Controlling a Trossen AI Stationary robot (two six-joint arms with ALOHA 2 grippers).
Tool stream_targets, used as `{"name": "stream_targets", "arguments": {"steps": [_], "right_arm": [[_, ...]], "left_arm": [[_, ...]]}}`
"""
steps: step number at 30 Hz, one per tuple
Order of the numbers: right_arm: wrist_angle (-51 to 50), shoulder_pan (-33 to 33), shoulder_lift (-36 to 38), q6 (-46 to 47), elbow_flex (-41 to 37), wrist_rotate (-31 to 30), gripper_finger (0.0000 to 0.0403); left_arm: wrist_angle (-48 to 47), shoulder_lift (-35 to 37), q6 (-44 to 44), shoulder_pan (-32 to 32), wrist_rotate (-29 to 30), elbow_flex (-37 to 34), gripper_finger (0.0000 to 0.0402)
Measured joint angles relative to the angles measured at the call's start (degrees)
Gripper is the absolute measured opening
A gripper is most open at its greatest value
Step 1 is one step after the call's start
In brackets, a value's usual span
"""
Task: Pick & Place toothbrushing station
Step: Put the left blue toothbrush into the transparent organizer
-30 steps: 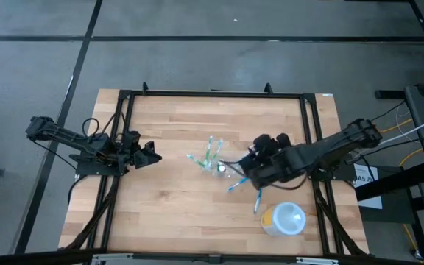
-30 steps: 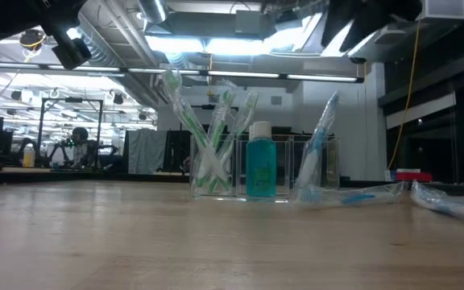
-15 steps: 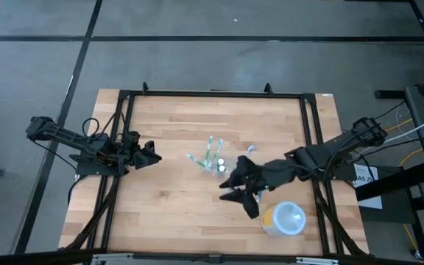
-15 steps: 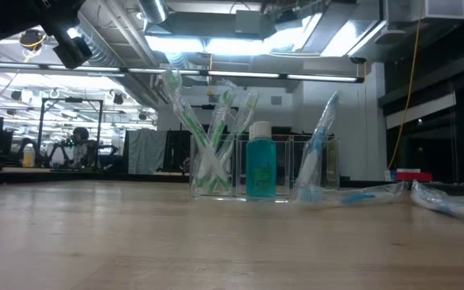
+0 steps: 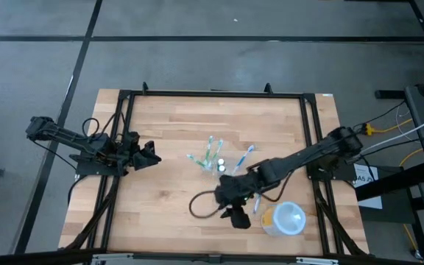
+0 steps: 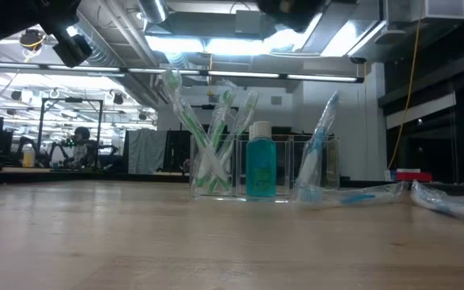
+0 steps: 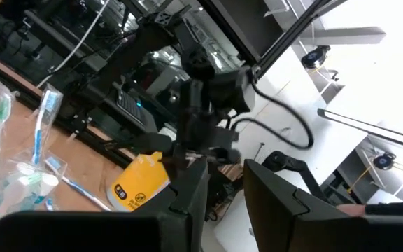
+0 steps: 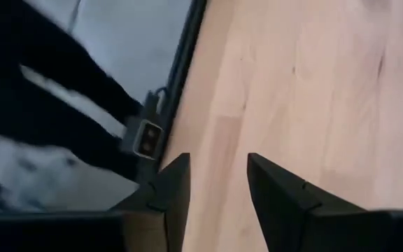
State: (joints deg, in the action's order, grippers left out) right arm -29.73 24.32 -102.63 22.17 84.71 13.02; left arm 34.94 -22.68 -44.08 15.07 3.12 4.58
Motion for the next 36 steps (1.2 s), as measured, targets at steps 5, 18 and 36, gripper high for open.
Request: {"name": "stream_targets", "arguments": {"steps": [5,18,36], "right_arm": [[-2.9,2.5,-3.2,-18.2,2.2,-4.8,0.0129],[-10.4,0.8,-11.4,-30.5,2.2,-16.8,0.0091],[-13.1,0.6,-15.9,-30.1,2.2,-23.8,0.0088]], "left_arm": [[0.0,0.0,-0.1,0.0,-0.6,0.0,0.0088],[-0.4,-0.9,0.0,4.9,1.8,0.0,0.0088],[0.1,-1.5,-0.1,10.6,6.9,0.0,0.0088]]}}
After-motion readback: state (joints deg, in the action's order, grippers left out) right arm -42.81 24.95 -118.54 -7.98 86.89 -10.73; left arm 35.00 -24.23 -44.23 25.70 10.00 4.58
